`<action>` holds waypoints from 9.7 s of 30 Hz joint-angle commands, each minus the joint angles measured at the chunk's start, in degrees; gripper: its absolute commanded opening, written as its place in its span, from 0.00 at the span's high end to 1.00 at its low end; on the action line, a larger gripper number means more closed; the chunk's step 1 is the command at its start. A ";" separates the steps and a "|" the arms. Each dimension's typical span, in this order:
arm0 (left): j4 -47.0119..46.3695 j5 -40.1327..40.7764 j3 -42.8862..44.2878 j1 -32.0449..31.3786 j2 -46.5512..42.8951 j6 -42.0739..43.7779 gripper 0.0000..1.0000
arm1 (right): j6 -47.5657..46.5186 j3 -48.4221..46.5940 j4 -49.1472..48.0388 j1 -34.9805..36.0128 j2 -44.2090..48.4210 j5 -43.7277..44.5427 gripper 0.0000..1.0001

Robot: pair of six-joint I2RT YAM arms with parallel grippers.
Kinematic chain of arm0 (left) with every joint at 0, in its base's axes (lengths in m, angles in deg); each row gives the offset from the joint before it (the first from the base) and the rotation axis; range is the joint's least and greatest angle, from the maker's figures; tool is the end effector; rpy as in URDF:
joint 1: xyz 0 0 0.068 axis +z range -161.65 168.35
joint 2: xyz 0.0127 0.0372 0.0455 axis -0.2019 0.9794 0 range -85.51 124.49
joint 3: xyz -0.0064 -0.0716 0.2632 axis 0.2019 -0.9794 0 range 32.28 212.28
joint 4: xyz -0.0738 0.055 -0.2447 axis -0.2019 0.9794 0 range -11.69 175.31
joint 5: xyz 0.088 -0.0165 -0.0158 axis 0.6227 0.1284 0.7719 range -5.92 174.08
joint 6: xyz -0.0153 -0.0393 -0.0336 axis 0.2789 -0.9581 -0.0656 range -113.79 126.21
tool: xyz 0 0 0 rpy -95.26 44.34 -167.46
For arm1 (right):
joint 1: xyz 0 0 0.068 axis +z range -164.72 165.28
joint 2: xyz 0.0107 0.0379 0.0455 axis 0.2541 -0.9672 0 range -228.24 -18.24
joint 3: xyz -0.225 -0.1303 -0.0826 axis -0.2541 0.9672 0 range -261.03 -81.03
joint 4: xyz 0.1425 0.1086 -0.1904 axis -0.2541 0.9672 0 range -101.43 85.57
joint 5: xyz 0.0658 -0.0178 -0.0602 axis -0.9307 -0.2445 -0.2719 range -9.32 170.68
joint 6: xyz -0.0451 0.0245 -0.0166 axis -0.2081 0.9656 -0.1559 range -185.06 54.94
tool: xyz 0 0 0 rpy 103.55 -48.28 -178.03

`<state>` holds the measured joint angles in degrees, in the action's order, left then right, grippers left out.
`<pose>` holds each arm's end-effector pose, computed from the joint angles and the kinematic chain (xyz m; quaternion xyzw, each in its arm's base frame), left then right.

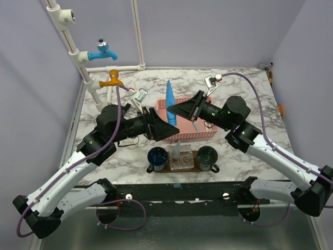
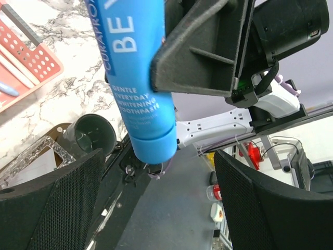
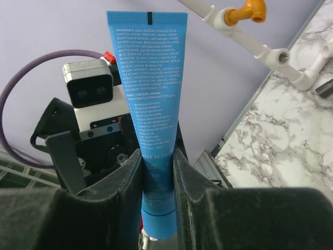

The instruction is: Prepare toiletry sets of a toothbrush and toothpaste on the tray

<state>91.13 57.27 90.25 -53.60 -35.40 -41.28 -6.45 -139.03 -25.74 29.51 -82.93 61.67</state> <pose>0.1308 -0.1393 0.3998 0.1219 0.7237 -0.5841 0.3469 0.1813 0.1926 0.3976 -0.0420 0.6600 0.6480 0.3778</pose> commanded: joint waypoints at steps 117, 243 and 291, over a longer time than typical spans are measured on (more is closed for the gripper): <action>46.07 50.21 9.22 -37.85 -0.03 32.10 1.00 | -18.11 -17.77 44.23 6.71 -9.87 -14.39 0.59; 18.95 31.46 -13.33 13.21 -12.63 25.77 0.09 | -21.27 -17.94 66.89 18.88 -16.00 44.00 1.00; 19.09 31.29 -13.72 13.21 -13.20 25.69 0.09 | -13.04 -15.00 68.84 23.38 -17.10 51.45 1.00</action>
<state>110.93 87.61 77.45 -40.84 -48.08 -16.23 -21.00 -152.97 42.56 52.41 -99.23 110.43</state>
